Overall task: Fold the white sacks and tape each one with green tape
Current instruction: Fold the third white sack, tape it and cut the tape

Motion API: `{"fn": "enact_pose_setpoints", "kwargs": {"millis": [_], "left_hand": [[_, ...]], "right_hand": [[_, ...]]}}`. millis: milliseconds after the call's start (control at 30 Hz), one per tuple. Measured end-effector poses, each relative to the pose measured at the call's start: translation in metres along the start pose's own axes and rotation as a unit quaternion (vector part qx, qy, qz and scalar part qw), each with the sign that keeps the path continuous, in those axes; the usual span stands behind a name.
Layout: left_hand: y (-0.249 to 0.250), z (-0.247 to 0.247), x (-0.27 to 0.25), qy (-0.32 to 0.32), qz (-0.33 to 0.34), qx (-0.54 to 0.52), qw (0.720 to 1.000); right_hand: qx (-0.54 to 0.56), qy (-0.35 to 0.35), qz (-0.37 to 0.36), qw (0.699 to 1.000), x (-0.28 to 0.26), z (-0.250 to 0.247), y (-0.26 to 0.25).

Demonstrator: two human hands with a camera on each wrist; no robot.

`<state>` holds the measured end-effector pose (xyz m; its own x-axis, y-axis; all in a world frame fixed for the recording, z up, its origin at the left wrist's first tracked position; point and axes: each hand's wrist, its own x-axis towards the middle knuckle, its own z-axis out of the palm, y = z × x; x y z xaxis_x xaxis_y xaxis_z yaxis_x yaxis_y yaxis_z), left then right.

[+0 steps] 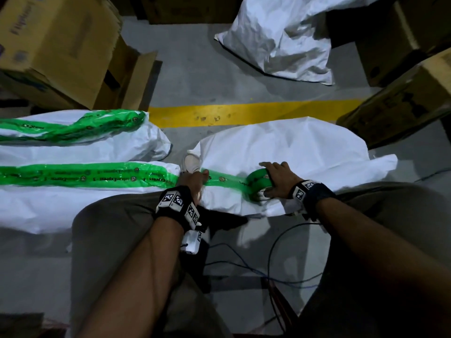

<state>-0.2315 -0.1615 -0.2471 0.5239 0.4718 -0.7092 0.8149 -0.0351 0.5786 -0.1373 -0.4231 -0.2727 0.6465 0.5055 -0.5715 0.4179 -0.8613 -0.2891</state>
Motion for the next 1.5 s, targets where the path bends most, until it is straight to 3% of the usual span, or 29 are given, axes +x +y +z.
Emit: {"fn": "enact_pose_setpoints", "kwargs": {"millis": [100, 200, 233, 267, 400, 567, 700, 833, 1033, 1100, 1167, 1267, 1300, 1400, 1433, 1500], "left_hand": [[0.006, -0.003, -0.003, -0.018, -0.021, 0.031, 0.999], [0.011, -0.010, -0.009, -0.032, -0.021, 0.026, 0.999], [0.014, -0.012, -0.013, -0.038, -0.021, 0.032, 0.999], [0.015, -0.011, -0.012, -0.047, -0.037, 0.045, 0.997], [0.015, -0.010, -0.011, -0.025, 0.005, 0.097, 0.995], [0.012, -0.009, -0.012, -0.028, -0.010, 0.103, 0.994], [0.006, -0.010, -0.008, 0.013, 0.001, 0.173, 0.985], [0.007, -0.013, -0.004, 0.010, 0.020, 0.176, 0.984], [0.027, -0.029, -0.003, 0.068, -0.015, 0.099, 0.993], [0.031, -0.038, 0.001, 0.050, 0.009, 0.128, 0.991], [0.032, -0.047, 0.010, 0.041, -0.017, 0.103, 0.994], [0.018, -0.055, 0.028, -0.002, -0.049, 0.013, 0.999], [0.017, -0.059, 0.035, -0.009, -0.067, -0.071, 0.995], [0.033, -0.067, 0.034, -0.143, -0.106, -0.110, 0.978], [0.040, -0.067, 0.029, -0.151, -0.092, -0.122, 0.977], [0.042, -0.074, 0.036, -0.107, -0.026, -0.188, 0.976]], "right_hand": [[0.167, -0.051, 0.037, 0.984, 0.001, 0.001, 0.008], [0.407, -0.114, 0.081, 0.903, -0.011, -0.007, 0.002], [0.441, -0.121, 0.096, 0.884, -0.014, -0.009, 0.001], [0.446, -0.113, 0.101, 0.882, -0.016, -0.011, 0.000], [0.265, -0.007, 0.035, 0.964, -0.014, -0.006, -0.002], [0.217, 0.129, -0.027, 0.967, -0.008, -0.003, -0.017], [0.089, 0.096, -0.006, 0.991, 0.003, -0.022, -0.040], [0.099, 0.082, 0.056, 0.990, 0.016, -0.036, -0.058], [0.027, -0.016, 0.121, 0.992, 0.034, -0.049, -0.051], [0.036, -0.031, 0.127, 0.991, 0.037, -0.054, -0.041], [0.073, -0.034, 0.114, 0.990, 0.037, -0.057, -0.037], [0.148, -0.039, 0.087, 0.984, 0.031, -0.051, -0.032], [0.180, -0.038, 0.086, 0.979, 0.030, -0.045, -0.028], [0.285, -0.016, 0.092, 0.954, 0.026, -0.036, -0.018], [0.319, -0.020, 0.070, 0.945, 0.021, -0.038, -0.019], [0.386, -0.044, 0.019, 0.921, 0.013, -0.039, -0.021]]}}
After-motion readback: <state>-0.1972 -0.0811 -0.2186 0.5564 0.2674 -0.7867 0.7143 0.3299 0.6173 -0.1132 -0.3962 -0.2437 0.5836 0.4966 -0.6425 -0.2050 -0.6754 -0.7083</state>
